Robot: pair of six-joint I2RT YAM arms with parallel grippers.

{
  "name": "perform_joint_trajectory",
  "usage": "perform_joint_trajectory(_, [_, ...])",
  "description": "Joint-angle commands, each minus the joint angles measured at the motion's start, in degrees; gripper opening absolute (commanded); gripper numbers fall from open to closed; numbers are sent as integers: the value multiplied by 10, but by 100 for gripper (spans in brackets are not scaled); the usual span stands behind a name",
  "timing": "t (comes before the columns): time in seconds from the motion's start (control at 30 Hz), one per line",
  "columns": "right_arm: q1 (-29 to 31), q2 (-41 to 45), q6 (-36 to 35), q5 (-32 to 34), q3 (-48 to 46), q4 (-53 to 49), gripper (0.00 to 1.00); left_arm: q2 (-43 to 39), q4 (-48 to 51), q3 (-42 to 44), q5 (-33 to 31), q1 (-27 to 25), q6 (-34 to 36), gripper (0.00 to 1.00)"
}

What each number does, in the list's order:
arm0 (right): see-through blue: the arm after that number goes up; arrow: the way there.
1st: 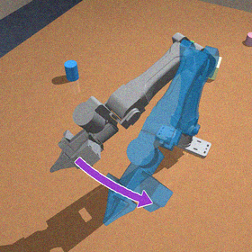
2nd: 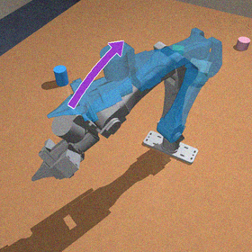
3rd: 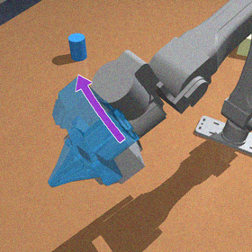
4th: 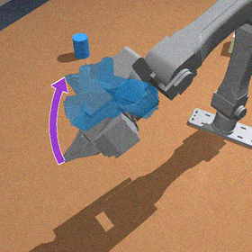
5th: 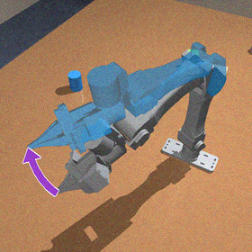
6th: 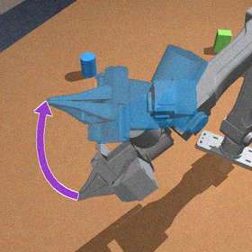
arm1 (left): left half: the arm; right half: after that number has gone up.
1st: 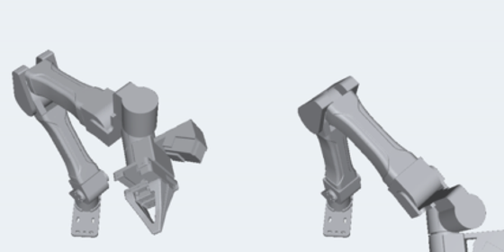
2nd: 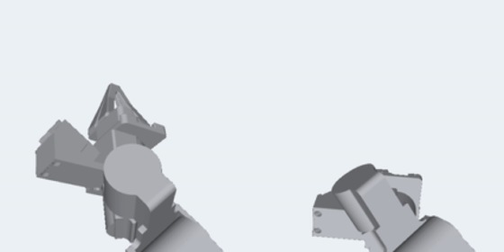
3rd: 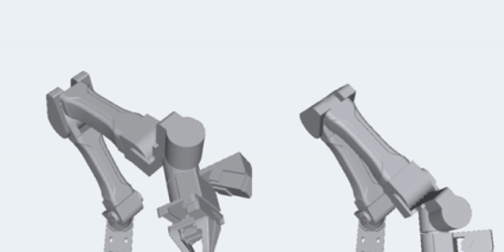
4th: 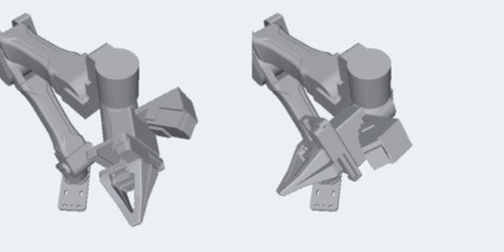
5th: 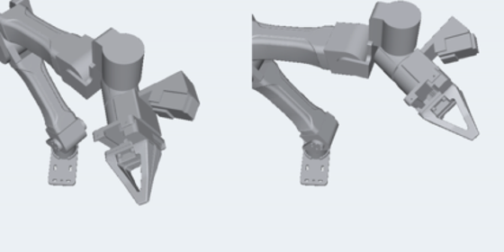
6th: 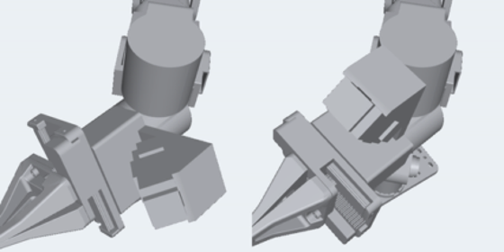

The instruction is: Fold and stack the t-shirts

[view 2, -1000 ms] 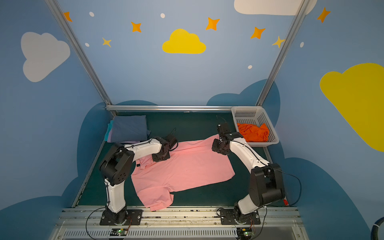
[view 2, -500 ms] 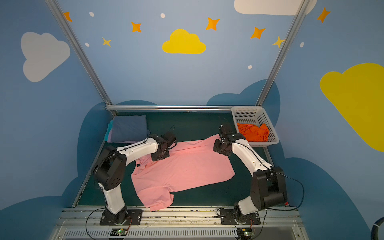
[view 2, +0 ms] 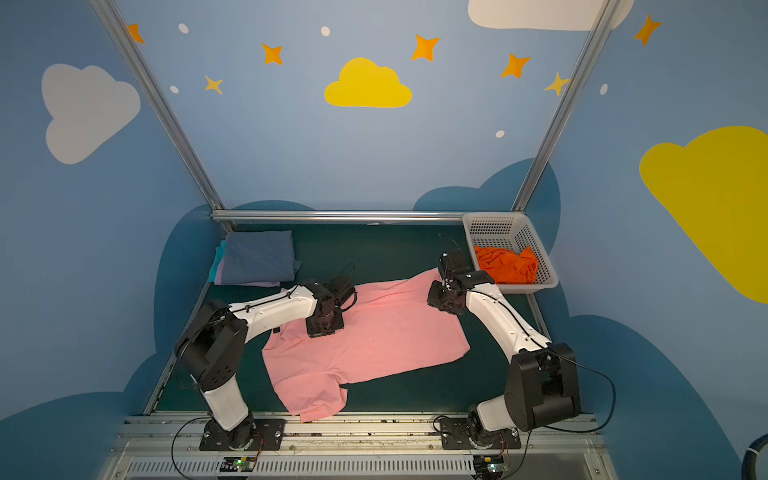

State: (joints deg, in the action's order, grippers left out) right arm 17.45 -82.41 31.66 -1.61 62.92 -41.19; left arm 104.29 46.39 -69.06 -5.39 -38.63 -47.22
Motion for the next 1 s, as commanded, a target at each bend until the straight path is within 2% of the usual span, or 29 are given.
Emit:
perform_joint_trajectory(0.0, [-1,18,-2,2,-6,-13,43,35,-4,-22,26,-9,-2,6])
perform_joint_trajectory(0.1, [0,21,-3,0,-7,-13,43,58,2,-38,32,-10,2,25])
perform_joint_trajectory(0.2, [0,26,-4,0,-6,-16,43,52,17,-49,28,-9,8,32])
perform_joint_trajectory(0.4, [14,36,-8,3,-4,-18,44,-48,54,-59,-27,21,24,36])
perform_joint_trajectory(0.5, [22,32,-7,-1,-8,-12,43,-91,50,-37,-56,71,25,38])
perform_joint_trajectory(0.57, [27,23,-4,-5,-13,-12,39,-99,35,-23,-55,111,30,38])
perform_joint_trajectory(0.67, [36,14,4,-4,-28,-12,33,-86,15,-9,-49,140,32,34])
perform_joint_trajectory(0.97, [48,15,33,12,-106,-2,34,23,-37,-27,-93,173,34,30])
